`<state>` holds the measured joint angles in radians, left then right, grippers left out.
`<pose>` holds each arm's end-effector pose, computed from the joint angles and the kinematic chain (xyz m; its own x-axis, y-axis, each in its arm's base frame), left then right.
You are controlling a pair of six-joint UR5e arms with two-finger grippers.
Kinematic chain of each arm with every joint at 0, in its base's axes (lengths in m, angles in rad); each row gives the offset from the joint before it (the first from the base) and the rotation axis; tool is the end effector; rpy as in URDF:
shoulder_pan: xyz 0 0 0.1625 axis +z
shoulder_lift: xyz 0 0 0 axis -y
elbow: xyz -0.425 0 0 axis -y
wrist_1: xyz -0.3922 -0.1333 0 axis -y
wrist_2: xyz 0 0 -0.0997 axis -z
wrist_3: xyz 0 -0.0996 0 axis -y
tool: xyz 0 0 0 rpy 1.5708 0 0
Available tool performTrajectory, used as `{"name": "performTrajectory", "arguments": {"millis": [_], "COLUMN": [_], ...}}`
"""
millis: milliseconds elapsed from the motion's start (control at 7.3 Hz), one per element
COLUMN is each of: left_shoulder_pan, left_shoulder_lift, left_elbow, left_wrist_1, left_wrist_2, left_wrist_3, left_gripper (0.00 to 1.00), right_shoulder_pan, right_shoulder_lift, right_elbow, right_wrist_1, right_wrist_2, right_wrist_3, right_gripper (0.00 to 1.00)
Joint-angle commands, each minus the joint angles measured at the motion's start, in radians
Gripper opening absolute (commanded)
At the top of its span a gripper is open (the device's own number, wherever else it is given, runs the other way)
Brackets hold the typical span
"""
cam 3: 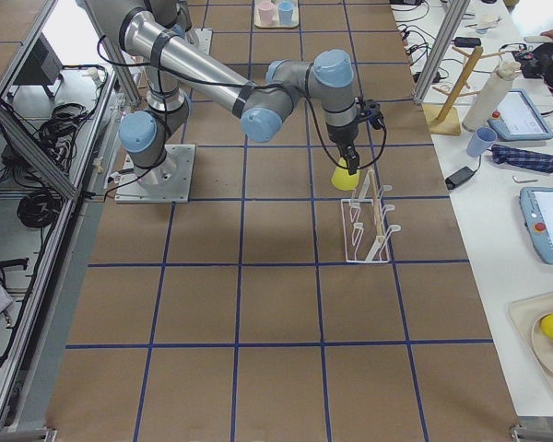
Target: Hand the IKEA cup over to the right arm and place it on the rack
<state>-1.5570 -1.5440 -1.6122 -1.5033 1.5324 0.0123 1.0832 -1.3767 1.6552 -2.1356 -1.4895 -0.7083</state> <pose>-0.1304 -0.4874 0.4875 -0.9993 0.0005 0.0377 -0.0015 0.9986 -0.0533 -0.1481 -0.5811 0.4046 -0.9693 -0.2121 0.1246 -0.2385 0.9342 -0.2652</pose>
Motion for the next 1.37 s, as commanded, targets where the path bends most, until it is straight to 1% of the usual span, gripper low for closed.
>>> {"name": "performTrajectory", "arguments": {"millis": [0,274,959,1233], "left_shoulder_pan": [0.0,0.0,0.0,0.0], "left_shoulder_lift": [-0.001,-0.001,-0.001,-0.001], "left_elbow": [0.0,0.0,0.0,0.0], "left_wrist_1": [0.0,0.0,0.0,0.0], "left_wrist_2": [0.0,0.0,-0.002,0.0], "left_wrist_3": [0.0,0.0,0.0,0.0], "left_gripper": [1.0,1.0,1.0,1.0], "right_shoulder_pan": [0.0,0.0,0.001,0.0], "right_shoulder_lift": [0.014,0.063,0.093,0.105], "right_elbow": [0.001,0.0,0.005,0.009], "right_wrist_1": [-0.018,-0.085,-0.086,-0.086], "right_wrist_2": [0.0,0.0,0.003,0.002], "right_wrist_3": [0.003,0.003,0.013,0.013], "right_gripper": [0.05,0.06,0.06,0.09]}}
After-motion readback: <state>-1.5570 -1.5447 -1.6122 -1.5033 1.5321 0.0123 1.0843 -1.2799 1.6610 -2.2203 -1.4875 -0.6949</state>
